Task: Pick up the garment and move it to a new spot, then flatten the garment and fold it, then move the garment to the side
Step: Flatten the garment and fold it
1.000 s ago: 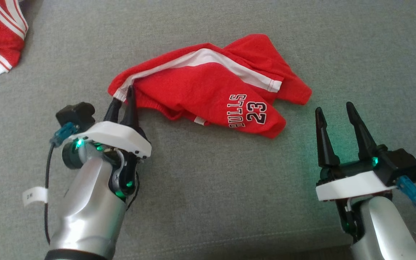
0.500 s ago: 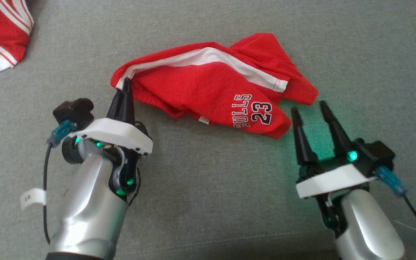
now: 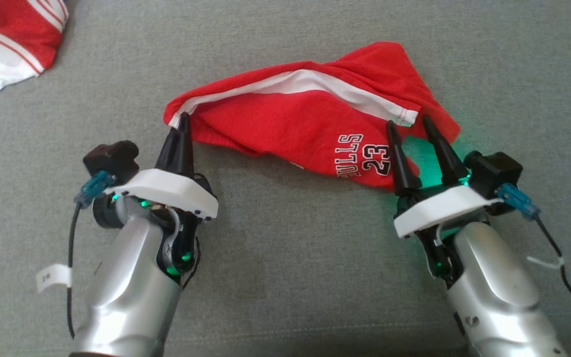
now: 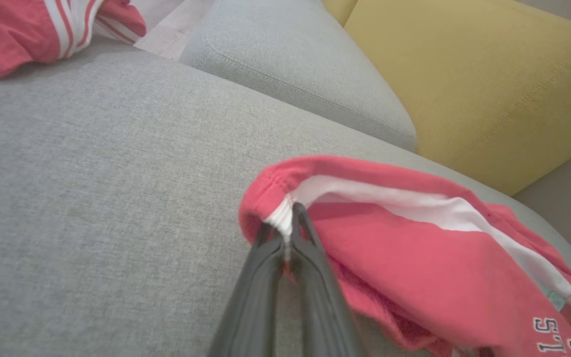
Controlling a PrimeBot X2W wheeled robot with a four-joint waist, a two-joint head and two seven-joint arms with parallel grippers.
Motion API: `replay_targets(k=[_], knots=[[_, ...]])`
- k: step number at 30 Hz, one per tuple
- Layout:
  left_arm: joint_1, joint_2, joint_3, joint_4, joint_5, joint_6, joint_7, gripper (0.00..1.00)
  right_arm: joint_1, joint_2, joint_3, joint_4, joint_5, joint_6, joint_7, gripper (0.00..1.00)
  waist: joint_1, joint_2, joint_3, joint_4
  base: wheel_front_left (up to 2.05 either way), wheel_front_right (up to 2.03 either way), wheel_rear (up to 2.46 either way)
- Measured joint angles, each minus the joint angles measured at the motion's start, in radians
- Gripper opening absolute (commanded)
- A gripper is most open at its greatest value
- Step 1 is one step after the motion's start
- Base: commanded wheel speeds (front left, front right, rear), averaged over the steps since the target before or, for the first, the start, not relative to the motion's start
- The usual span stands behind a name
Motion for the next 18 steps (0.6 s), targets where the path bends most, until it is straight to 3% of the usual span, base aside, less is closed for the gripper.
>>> replay_targets(k=[11, 12, 14, 15, 18], knots=[[0.0, 0.0, -0.015, -0.009, -0.008, 0.009, 0.0, 0.0, -0.062, -0.001, 0.01, 0.065, -0.045, 0.0, 0.0, 1.0, 0.0, 0.0, 0.014, 0.015, 0.0, 0.0, 0.0], [0.0, 0.0, -0.016, -0.01, -0.008, 0.009, 0.0, 0.0, -0.072, -0.002, 0.007, 0.078, -0.064, 0.0, 0.0, 0.92, 0.0, 0.0, 0.016, 0.015, 0.0, 0.0, 0.0], [0.0, 0.0, -0.017, -0.01, -0.008, 0.009, 0.0, 0.0, -0.082, -0.002, 0.007, 0.094, -0.088, 0.0, 0.0, 0.58, 0.0, 0.0, 0.018, 0.015, 0.0, 0.0, 0.0], [0.0, 0.0, -0.017, -0.011, -0.008, 0.009, 0.0, 0.0, -0.088, -0.002, 0.006, 0.102, -0.101, 0.0, 0.0, 0.47, 0.0, 0.0, 0.019, 0.015, 0.0, 0.0, 0.0], [0.0, 0.0, -0.018, -0.015, -0.008, 0.009, 0.0, 0.0, -0.105, -0.002, 0.002, 0.117, -0.117, 0.0, 0.0, 0.35, 0.0, 0.0, 0.023, 0.016, 0.0, 0.0, 0.0]])
